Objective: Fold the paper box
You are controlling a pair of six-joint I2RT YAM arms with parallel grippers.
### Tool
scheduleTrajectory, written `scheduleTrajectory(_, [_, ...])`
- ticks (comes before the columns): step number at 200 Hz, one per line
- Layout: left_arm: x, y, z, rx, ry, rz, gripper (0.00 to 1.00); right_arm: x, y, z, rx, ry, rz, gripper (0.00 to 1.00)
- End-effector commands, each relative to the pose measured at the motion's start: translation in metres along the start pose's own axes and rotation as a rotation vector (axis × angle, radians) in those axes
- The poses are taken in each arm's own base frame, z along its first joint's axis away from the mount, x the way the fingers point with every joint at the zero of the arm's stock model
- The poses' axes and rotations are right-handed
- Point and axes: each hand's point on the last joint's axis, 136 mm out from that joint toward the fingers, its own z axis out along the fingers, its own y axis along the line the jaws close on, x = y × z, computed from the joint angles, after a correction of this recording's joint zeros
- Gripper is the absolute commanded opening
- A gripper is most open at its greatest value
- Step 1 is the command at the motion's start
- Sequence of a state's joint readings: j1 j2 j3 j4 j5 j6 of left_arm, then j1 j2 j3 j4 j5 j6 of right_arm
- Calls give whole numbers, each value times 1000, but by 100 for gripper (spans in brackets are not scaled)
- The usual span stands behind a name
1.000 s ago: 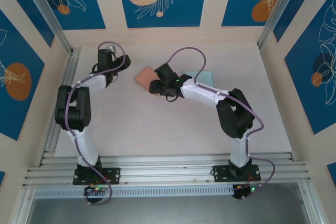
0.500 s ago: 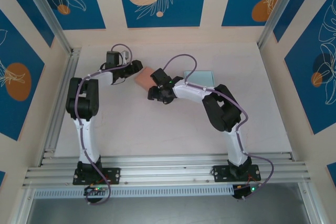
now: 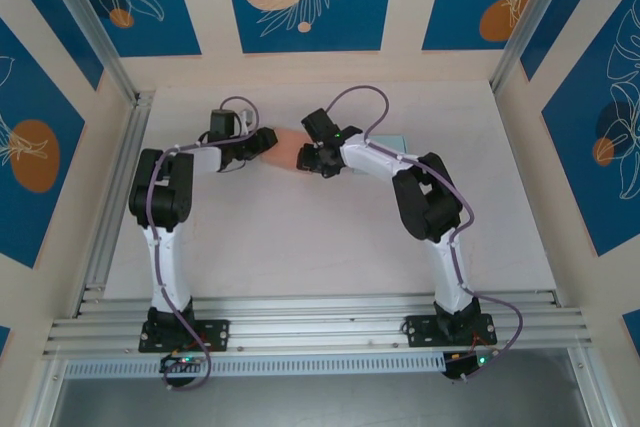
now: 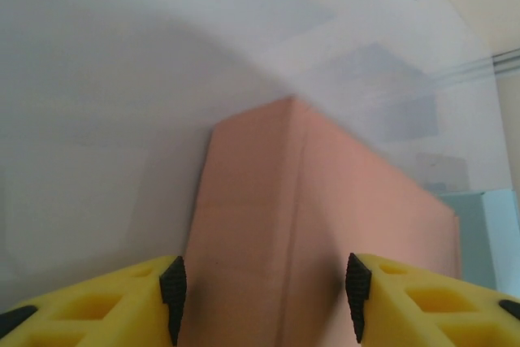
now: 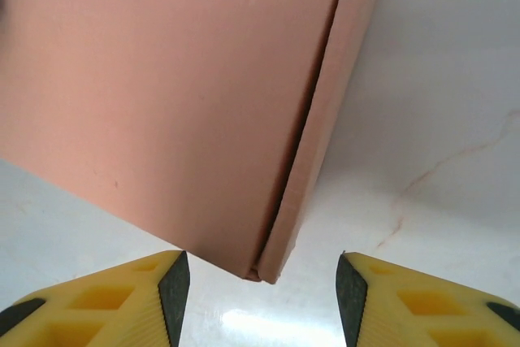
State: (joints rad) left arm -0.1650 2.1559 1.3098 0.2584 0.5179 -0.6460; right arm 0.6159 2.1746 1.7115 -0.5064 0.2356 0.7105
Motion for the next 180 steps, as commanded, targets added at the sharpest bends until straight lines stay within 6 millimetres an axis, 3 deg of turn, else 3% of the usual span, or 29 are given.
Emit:
scheduleTrajectory(1, [-13, -23, -18, 24, -82, 3, 56, -1, -4, 7, 19, 25, -38, 53])
scheduleTrajectory(37, [-11, -22, -24, 11, -108, -3, 55, -7, -5, 7, 6, 34, -41, 52])
scheduleTrajectory(85, [-11, -37, -21, 57, -87, 9, 55, -16, -2, -1, -2, 17, -53, 53])
scheduleTrajectory(115, [0, -42, -18, 67, -68, 2, 55, -22, -1, -5, -15, 15, -61, 53])
scheduleTrajectory(180, [23, -43, -40, 69, -108, -25, 55, -25, -7, -1, -33, 30, -68, 53])
